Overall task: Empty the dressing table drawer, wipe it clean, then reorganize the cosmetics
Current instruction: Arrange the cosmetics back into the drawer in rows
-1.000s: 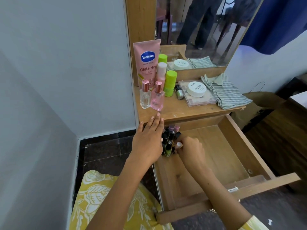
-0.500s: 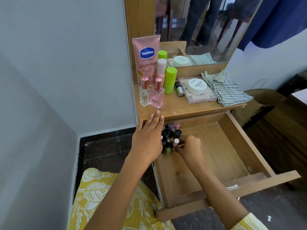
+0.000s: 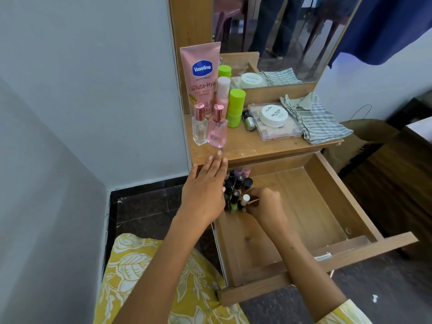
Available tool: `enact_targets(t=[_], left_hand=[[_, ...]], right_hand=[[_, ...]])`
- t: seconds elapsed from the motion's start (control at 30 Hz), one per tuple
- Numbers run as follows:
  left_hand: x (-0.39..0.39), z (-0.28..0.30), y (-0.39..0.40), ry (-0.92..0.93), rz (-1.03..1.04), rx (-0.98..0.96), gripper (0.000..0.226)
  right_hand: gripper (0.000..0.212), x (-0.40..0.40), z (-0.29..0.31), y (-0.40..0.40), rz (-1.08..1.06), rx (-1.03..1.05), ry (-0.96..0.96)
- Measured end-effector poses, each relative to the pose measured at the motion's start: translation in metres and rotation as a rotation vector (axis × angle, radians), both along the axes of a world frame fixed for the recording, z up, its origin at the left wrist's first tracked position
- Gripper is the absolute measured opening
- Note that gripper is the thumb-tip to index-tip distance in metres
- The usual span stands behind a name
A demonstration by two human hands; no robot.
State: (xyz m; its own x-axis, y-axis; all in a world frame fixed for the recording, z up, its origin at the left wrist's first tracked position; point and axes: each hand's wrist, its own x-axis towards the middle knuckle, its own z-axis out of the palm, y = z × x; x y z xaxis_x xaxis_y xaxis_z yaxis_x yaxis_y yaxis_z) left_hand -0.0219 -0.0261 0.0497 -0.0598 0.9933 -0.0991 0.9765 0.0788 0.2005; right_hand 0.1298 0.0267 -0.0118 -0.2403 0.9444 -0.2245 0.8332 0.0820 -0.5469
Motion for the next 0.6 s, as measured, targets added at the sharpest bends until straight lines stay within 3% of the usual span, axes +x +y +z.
enact_targets(t=[0.17,0.6], left_hand=[[0.001,0.000,0.000,0.002,0.001,-0.001,0.067],[0.000,-0.001,0.000,0.004,-0.001,0.010,0.065]], right_hand=[[0.034,-0.007,0.001,-0.005,0.025,-0.039,-0.040],[0.009,-0.006,0.004,-0.004,-0.024,0.012,-0.184]])
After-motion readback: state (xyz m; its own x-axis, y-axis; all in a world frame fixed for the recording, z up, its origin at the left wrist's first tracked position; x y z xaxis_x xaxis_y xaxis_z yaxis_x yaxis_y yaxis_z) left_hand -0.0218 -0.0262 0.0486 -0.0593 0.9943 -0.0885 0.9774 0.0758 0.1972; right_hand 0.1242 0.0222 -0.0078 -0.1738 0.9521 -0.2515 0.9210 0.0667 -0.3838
